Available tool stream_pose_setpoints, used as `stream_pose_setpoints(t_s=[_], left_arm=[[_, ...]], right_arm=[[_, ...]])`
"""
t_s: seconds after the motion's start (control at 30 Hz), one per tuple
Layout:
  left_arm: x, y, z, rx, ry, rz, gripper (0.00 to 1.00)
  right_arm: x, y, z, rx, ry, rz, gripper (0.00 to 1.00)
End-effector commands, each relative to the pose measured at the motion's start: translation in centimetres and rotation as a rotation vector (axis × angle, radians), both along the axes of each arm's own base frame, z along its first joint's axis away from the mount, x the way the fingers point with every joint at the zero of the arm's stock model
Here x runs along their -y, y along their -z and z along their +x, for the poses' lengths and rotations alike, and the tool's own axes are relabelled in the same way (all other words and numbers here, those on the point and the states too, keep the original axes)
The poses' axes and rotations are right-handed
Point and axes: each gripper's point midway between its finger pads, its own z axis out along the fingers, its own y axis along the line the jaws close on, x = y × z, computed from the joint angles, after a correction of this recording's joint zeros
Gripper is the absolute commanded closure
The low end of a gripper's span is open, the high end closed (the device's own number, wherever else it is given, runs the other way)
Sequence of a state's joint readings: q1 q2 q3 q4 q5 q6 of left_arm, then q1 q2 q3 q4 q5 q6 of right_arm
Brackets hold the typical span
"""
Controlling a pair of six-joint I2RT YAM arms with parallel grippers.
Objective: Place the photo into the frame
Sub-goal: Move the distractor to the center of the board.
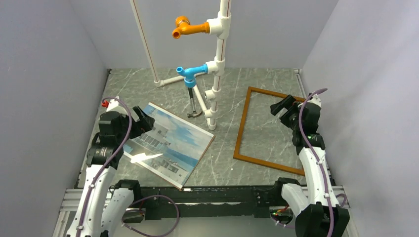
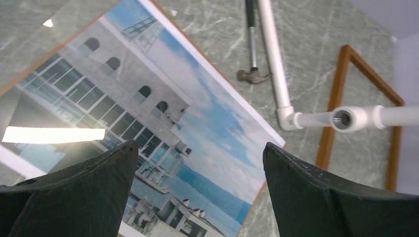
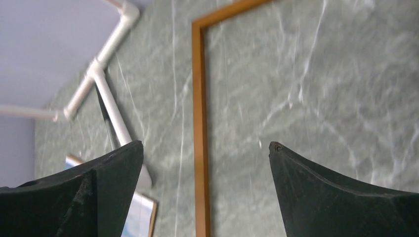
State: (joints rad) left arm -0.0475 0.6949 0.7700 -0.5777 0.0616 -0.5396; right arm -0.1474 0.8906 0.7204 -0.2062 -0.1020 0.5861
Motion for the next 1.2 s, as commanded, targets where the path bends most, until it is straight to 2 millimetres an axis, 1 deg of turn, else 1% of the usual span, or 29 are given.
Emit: stream_pose_setpoints(t_s=[0.0, 0.1, 0.23, 0.33, 0.4, 0.5, 0.6, 0.7, 0.87, 1.07, 1.17], left_arm=[[2.5, -3.7, 0.2, 0.126, 0.121, -0.089, 0.01], [4.3, -5.2, 0.4, 0.167, 0.192, -0.165, 0.01], [6.1, -6.5, 0.6, 0.23, 0.254, -0.282, 0.01], [7.1, -6.6, 0.4, 0.251, 0.298, -0.326, 0.01], [7.7, -6.2, 0.3, 0.241, 0.318, -0.331, 0.01], [9.1, -5.3, 0.2, 0.214, 0.372, -0.334, 0.01], [10.3, -4.2, 0.3, 0.165, 0.414, -0.334, 0.01], [11.1, -3.3, 0.3, 0.11, 0.444, -0.32, 0.01], [10.8, -1.4, 0.5, -0.004, 0.417, -0.287, 0.01], [10.6, -1.0, 0.3, -0.025, 0.406, -0.287, 0.01], [10.4, -0.8, 0.1, -0.026, 0.395, -0.282, 0.01]], right_arm=[[-2.5, 2.7, -3.4, -0.141, -0.116, 0.067, 0.0], [-3.8, 2.6, -4.4, -0.127, -0.181, 0.082, 0.0], [-5.4, 2.2, -5.2, -0.118, -0.264, 0.089, 0.0], [-7.1, 1.9, -5.4, -0.13, -0.323, 0.078, 0.0], [-8.6, 1.5, -5.4, -0.13, -0.366, 0.063, 0.0], [-11.5, 0.9, -5.6, -0.111, -0.446, 0.061, 0.0], [-15.4, 0.4, -6.0, -0.077, -0.574, 0.066, 0.02], [-18.9, -0.2, -6.6, -0.03, -0.672, 0.048, 0.04], [-24.3, -1.9, -7.9, 0.063, -0.794, -0.04, 0.05], [-31.0, -2.7, -9.5, 0.137, -0.918, -0.141, 0.06], [-33.9, -2.9, -9.7, 0.161, -0.957, -0.186, 0.06]])
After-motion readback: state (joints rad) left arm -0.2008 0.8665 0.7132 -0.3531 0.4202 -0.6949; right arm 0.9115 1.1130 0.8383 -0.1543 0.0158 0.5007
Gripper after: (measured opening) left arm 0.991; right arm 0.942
